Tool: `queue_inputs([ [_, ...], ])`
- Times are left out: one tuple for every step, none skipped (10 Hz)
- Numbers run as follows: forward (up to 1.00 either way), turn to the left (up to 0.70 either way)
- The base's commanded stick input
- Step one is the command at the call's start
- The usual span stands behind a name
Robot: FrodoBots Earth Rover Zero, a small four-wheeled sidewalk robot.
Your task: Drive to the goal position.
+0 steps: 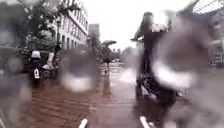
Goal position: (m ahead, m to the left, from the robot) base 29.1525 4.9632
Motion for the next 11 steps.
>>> queue_inputs([
  [0.7, 0.0],
  [0.7, 0.0],
  [0.7, 0.0],
  [0.7, 0.0],
  [0.7, 0.0],
  [0.7, 0.0],
  [0.7, 0.0],
  [0.7, 0.0],
  [0.7, 0.0],
  [0.7, 0.0],
  [0.7, 0.0],
])
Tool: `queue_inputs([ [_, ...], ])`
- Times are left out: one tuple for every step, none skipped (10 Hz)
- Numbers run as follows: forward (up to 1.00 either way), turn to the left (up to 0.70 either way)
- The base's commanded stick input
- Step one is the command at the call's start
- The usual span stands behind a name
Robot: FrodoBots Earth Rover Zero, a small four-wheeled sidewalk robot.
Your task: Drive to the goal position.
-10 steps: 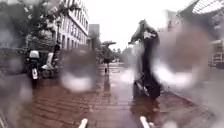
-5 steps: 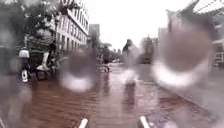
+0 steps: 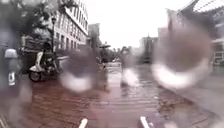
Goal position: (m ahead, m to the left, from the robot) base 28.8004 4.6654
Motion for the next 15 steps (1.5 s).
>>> queue_inputs([
  [0.7, 0.0],
  [0.7, 0.0],
  [0.7, 0.0],
  [0.7, 0.0],
  [0.7, 0.0],
  [0.7, 0.0],
  [0.7, 0.0],
  [0.7, 0.0],
  [0.7, 0.0],
  [0.7, 0.0],
  [0.7, 0.0],
  [0.7, 0.0],
  [0.7, 0.0],
  [0.7, 0.0],
  [0.7, 0.0],
])
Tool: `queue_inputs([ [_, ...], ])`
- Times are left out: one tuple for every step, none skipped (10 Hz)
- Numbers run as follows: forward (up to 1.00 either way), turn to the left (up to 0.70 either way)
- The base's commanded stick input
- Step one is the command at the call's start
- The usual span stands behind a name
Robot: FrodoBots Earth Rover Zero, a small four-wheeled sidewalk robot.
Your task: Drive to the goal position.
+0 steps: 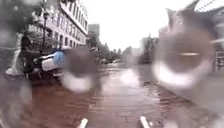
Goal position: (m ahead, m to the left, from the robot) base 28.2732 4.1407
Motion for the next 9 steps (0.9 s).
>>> queue_inputs([
  [0.7, 0.0],
  [0.7, -0.14],
  [0.7, -0.14],
  [0.7, 0.0],
  [0.7, 0.0],
  [0.7, 0.0],
  [0.7, 0.0],
  [0.7, 0.0],
  [0.7, 0.0],
])
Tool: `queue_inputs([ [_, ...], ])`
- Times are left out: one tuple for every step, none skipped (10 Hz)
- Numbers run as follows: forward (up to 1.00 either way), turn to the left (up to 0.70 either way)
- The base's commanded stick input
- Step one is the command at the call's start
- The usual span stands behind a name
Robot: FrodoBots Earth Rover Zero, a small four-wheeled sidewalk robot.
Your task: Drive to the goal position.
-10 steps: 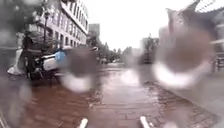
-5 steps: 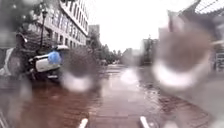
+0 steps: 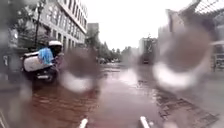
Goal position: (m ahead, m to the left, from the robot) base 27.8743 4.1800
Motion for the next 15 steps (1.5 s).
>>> queue_inputs([
  [0.7, 0.0],
  [0.7, 0.0],
  [0.7, 0.0],
  [0.7, 0.0],
  [0.7, 0.0],
  [0.7, 0.0],
  [0.7, 0.0],
  [0.7, 0.0],
  [0.7, 0.0],
  [0.7, -0.09],
  [0.7, -0.14],
  [0.7, -0.1],
  [0.7, 0.0],
  [0.7, 0.0],
  [0.7, 0.0],
])
